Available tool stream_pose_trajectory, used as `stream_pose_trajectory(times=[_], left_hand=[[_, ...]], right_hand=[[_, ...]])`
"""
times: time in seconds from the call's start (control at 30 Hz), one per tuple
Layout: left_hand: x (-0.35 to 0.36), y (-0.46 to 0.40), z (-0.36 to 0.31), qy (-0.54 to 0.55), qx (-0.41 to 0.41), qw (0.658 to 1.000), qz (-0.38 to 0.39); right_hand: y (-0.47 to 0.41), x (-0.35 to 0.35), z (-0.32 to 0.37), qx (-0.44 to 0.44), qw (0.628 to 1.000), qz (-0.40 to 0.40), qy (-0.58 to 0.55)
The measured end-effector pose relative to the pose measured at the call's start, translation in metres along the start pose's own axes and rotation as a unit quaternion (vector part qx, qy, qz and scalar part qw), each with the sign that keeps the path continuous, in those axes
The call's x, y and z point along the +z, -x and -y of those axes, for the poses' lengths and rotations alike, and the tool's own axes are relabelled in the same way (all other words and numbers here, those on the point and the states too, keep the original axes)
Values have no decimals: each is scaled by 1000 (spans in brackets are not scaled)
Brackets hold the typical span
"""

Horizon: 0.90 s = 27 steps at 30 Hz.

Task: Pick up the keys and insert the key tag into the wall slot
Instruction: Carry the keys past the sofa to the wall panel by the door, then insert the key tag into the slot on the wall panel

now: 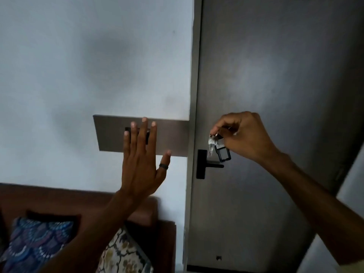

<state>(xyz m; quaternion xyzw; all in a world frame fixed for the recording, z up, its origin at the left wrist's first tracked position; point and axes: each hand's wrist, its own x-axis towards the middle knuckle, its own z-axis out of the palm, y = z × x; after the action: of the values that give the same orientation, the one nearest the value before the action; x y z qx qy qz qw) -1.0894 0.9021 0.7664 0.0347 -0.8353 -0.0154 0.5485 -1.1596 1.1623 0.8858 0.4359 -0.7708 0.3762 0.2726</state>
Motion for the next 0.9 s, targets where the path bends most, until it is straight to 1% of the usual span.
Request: stream_pose_trajectory(times=[0.13, 0.27, 0.43, 0.67, 0.77, 0.9], left_hand=[[19, -1, 1, -30, -12, 999, 9], [41, 5, 34, -75, -30, 996, 24], [87, 11, 96, -106, -61, 992, 36], [188, 8, 206, -90, -98, 991, -3], [226, 8, 247, -80, -119, 990, 3], [271, 11, 305, -68, -122, 990, 23]], right_hand=[[-21, 21, -39, 23, 998, 1, -54], [-49, 59, -67, 4, 997, 24, -75], [-87, 121, -92, -33, 995, 43, -88], [-181, 223, -123, -69, 992, 100, -35], [-214, 268, -138, -55, 992, 94, -62], [-241, 326, -158, -35, 992, 90, -76]])
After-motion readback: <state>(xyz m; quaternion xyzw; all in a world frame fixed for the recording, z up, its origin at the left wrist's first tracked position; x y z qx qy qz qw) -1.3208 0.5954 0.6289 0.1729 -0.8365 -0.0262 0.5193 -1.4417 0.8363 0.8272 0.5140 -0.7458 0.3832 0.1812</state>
